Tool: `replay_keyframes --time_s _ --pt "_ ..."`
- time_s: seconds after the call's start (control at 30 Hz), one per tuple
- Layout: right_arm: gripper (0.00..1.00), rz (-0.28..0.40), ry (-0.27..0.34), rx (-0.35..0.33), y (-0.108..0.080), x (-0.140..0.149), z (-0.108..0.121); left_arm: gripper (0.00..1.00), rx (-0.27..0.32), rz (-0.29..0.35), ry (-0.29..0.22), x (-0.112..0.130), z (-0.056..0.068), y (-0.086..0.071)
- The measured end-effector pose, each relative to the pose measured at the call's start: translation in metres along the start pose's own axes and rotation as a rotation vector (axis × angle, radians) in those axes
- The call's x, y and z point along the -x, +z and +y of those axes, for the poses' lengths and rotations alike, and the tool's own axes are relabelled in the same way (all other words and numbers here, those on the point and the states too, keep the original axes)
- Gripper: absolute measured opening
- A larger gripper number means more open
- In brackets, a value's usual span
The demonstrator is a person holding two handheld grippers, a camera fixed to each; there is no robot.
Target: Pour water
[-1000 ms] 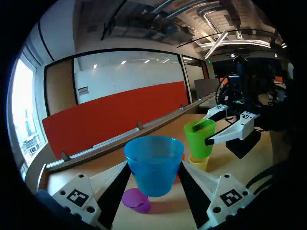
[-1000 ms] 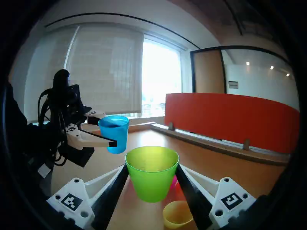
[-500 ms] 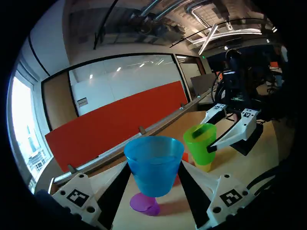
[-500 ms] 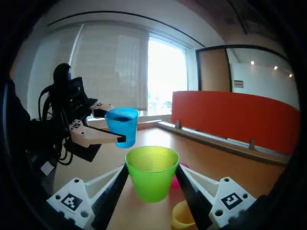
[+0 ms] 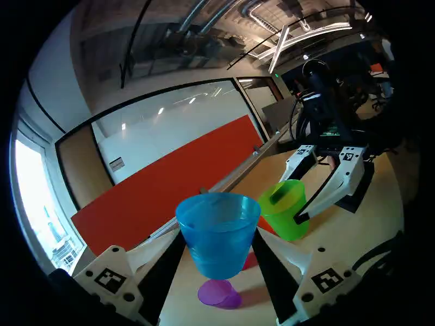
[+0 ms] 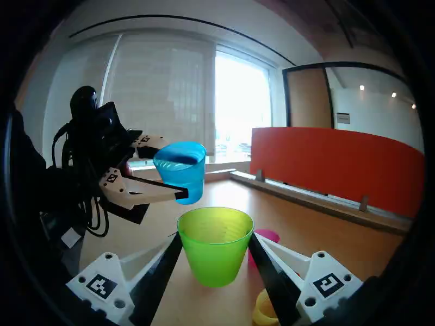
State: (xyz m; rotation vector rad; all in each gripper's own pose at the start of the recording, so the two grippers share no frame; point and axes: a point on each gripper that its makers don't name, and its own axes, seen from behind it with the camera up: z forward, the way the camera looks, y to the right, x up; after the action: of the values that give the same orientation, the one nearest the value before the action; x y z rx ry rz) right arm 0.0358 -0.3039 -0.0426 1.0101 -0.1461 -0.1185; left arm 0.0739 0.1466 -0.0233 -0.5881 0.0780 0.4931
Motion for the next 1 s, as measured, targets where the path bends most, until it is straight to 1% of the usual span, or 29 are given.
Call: replay_keyframes --time_s 0.47,1.0 --pt "0.89 -0.004 0.011 -0.025 0.002 0.007 -0.011 0.81 -0.017 0.008 0.06 -0.007 -0.005 -0.004" --pt "0.89 -0.005 0.021 -0.056 0.004 0.011 -0.028 0.81 -0.019 0.008 0.134 -0.012 -0.004 -0.006"
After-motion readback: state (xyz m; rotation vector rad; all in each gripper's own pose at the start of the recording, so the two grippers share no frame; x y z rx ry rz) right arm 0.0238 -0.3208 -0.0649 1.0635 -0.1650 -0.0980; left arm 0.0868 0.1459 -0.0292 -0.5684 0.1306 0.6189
